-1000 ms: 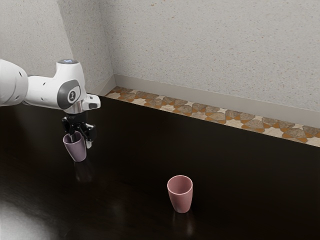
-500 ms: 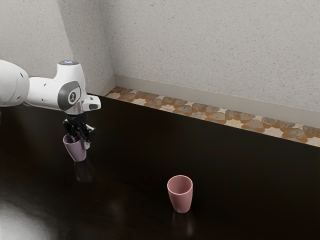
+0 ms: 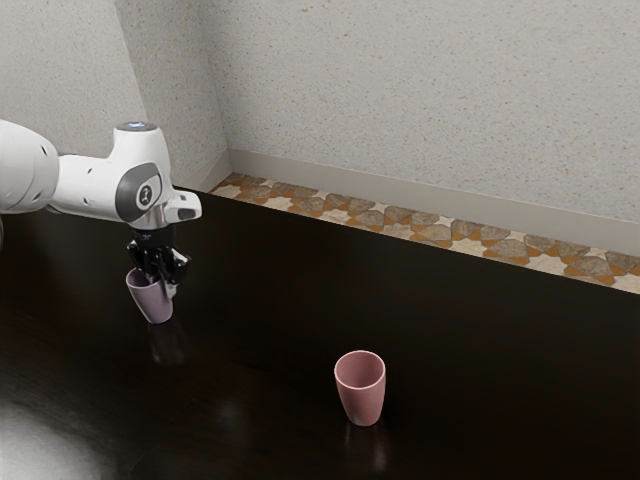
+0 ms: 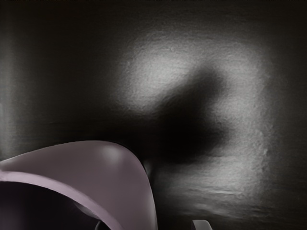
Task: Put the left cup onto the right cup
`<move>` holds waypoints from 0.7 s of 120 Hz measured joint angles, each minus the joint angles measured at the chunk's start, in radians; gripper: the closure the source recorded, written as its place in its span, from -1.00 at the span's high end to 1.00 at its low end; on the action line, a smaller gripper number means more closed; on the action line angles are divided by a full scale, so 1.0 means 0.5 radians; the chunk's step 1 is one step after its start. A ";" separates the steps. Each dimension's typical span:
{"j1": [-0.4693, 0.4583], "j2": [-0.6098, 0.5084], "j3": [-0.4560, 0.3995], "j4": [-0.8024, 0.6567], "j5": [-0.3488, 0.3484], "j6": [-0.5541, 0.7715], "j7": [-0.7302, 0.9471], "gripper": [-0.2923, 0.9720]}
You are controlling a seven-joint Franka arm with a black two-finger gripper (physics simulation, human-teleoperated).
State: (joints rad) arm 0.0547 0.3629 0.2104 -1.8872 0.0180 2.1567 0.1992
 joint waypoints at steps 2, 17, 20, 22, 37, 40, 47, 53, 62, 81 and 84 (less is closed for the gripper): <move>0.000 0.000 0.000 0.000 0.000 0.002 0.000 -0.35; 0.002 0.003 0.000 0.000 0.000 0.011 0.000 -0.42; 0.002 0.003 0.000 0.000 0.000 0.012 0.000 -0.44; 0.001 0.003 0.000 0.000 0.000 0.013 0.000 -0.45; 0.003 0.003 -0.001 0.000 0.000 0.017 -0.001 -0.51; 0.003 0.003 -0.001 0.000 0.001 0.017 -0.001 -0.52; 0.003 0.003 -0.001 0.000 0.001 0.018 -0.001 -0.55; 0.002 0.003 -0.001 0.000 0.001 0.019 -0.001 -0.59; 0.002 0.003 -0.001 0.000 0.001 0.020 -0.002 -0.63; 0.002 0.003 -0.001 0.001 0.004 0.021 -0.003 -0.67; 0.001 0.003 -0.001 0.001 0.005 0.021 -0.003 -0.67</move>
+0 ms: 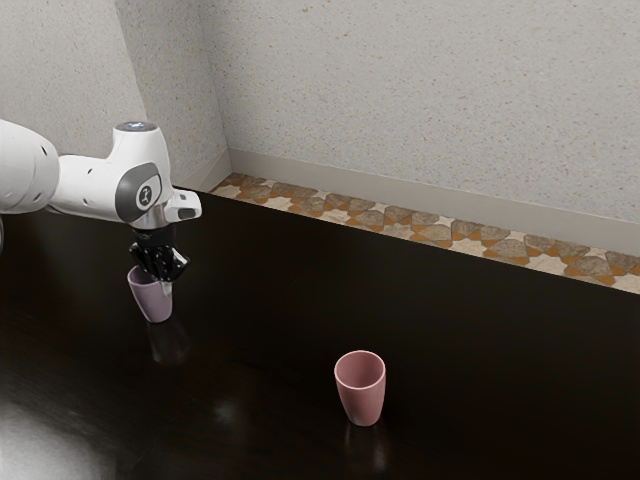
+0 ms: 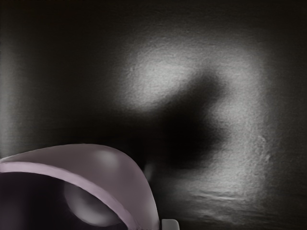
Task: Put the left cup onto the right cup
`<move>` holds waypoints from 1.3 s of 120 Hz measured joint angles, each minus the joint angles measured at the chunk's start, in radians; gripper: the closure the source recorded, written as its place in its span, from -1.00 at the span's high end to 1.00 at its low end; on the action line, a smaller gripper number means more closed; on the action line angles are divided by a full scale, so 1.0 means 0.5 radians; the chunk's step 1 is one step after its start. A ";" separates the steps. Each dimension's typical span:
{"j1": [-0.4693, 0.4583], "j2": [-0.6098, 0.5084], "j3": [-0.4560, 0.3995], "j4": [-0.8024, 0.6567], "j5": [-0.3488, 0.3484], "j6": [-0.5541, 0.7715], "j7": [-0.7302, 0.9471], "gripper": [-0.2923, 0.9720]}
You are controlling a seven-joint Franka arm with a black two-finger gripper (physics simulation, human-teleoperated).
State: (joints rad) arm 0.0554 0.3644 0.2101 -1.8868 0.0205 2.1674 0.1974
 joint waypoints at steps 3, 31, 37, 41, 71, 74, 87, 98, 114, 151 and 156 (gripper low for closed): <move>0.000 0.000 0.000 0.000 0.001 0.000 0.000 -0.67; -0.001 -0.038 0.001 -0.001 0.009 0.000 -0.003 -0.67; -0.001 -0.057 0.000 -0.001 0.011 -0.004 -0.003 -0.68; -0.001 -0.068 0.001 -0.001 0.013 -0.007 -0.003 -0.67; -0.010 -0.174 -0.012 -0.001 0.020 -0.043 0.000 -0.69; -0.014 -0.186 -0.013 -0.001 0.020 -0.048 0.000 -0.68; -0.028 -0.231 -0.020 -0.001 0.023 -0.078 0.001 -0.68; -0.038 -0.271 -0.032 -0.001 0.025 -0.104 0.002 -0.68; -0.063 -0.325 -0.051 -0.003 0.025 -0.147 0.004 -0.68; -0.122 -0.440 -0.114 -0.048 0.028 -0.226 0.009 -0.68; -0.142 -0.453 -0.116 -0.051 0.030 -0.236 0.010 -0.68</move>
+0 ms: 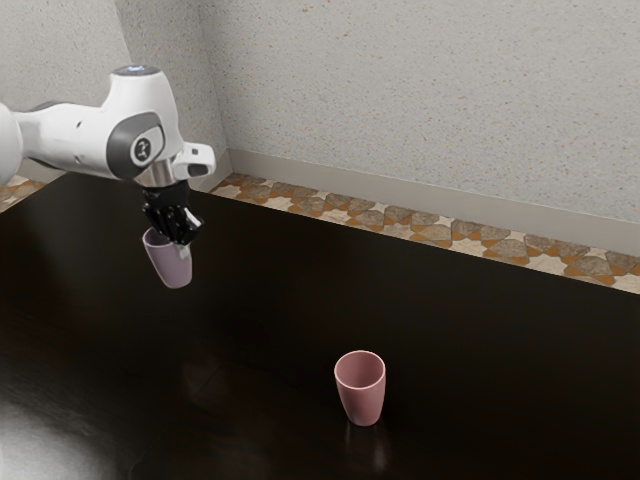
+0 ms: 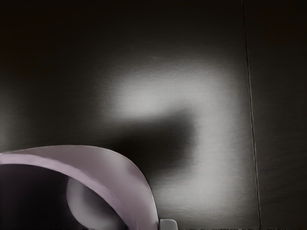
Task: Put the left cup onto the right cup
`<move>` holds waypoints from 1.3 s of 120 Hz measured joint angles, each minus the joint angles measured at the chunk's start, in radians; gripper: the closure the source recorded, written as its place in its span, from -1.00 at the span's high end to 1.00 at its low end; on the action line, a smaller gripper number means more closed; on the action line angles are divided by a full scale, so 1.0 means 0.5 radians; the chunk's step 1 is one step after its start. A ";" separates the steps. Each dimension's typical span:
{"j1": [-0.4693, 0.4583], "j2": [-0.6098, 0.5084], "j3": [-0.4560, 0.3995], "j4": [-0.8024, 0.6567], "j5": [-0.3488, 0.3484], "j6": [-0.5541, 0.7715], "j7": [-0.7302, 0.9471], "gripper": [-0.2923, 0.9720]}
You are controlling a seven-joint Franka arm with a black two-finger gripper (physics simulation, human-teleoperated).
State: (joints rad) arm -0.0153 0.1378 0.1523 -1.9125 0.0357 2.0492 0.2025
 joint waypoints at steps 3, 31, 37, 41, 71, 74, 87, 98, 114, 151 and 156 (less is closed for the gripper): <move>-0.013 -0.008 0.000 -0.002 0.004 -0.006 0.000 -0.68; -0.115 -0.078 -0.021 -0.010 0.023 -0.061 0.004 -0.68; -0.129 -0.104 -0.030 -0.024 0.025 -0.074 0.004 -0.68; -0.137 -0.121 -0.038 -0.035 0.026 -0.080 0.005 -0.68; -0.205 -0.210 -0.090 -0.090 0.032 -0.114 0.006 -0.68; -0.214 -0.215 -0.095 -0.092 0.034 -0.117 0.006 -0.68; -0.243 -0.245 -0.130 -0.102 0.038 -0.133 0.007 -0.68; -0.269 -0.274 -0.161 -0.108 0.040 -0.146 0.007 -0.68; -0.312 -0.314 -0.200 -0.111 0.042 -0.167 0.007 -0.69; -0.362 -0.375 -0.280 -0.141 0.045 -0.195 0.004 -0.70; -0.357 -0.379 -0.291 -0.147 0.045 -0.196 0.004 -0.70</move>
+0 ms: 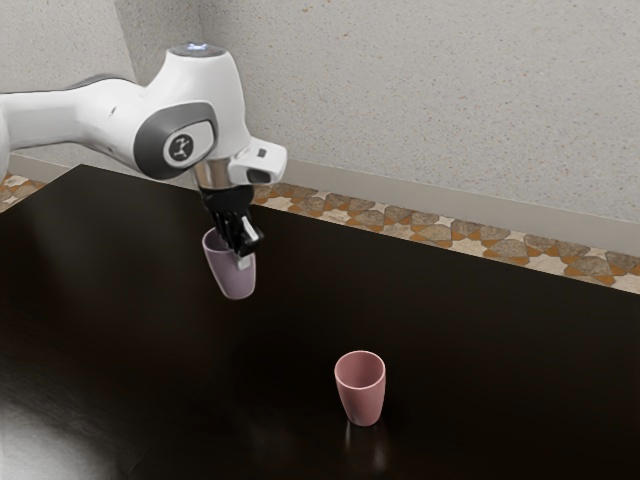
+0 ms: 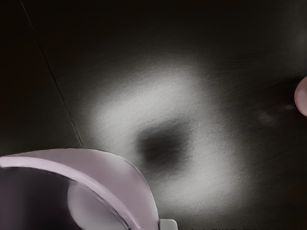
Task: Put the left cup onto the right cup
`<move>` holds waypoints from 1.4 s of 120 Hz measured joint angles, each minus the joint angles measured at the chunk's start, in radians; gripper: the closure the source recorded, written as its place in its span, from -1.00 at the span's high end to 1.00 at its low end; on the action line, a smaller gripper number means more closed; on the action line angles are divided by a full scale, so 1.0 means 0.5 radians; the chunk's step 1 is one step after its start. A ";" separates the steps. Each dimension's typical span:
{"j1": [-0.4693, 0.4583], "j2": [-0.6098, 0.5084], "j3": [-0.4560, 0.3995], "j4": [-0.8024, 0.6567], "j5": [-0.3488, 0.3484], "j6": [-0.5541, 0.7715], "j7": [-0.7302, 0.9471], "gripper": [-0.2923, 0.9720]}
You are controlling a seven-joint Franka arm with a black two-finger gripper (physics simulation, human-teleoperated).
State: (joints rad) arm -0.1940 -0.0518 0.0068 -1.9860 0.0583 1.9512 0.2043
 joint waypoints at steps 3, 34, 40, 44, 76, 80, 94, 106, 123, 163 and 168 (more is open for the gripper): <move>0.001 -0.002 -0.006 -0.004 0.000 0.000 0.000 -0.70; -0.042 -0.002 -0.080 -0.011 -0.001 0.001 -0.004 -0.70; -0.057 0.000 -0.093 -0.011 -0.002 0.004 -0.005 -0.71; -0.065 0.004 -0.103 -0.011 -0.003 0.006 -0.006 -0.70; -0.090 0.043 -0.172 0.011 -0.013 0.018 -0.010 -0.70; -0.088 0.050 -0.183 0.015 -0.014 0.020 -0.011 -0.70; -0.099 0.072 -0.201 0.021 -0.018 0.025 -0.013 -0.70; -0.101 0.077 -0.224 0.022 -0.020 0.027 -0.015 -0.70; -0.096 0.093 -0.265 0.023 -0.023 0.037 -0.017 -0.70; -0.062 0.122 -0.386 0.030 -0.031 0.057 -0.022 -0.71; -0.070 0.123 -0.389 0.033 -0.033 0.058 -0.022 -0.70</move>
State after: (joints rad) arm -0.2290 0.0095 -0.1879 -1.9697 0.0418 1.9800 0.1932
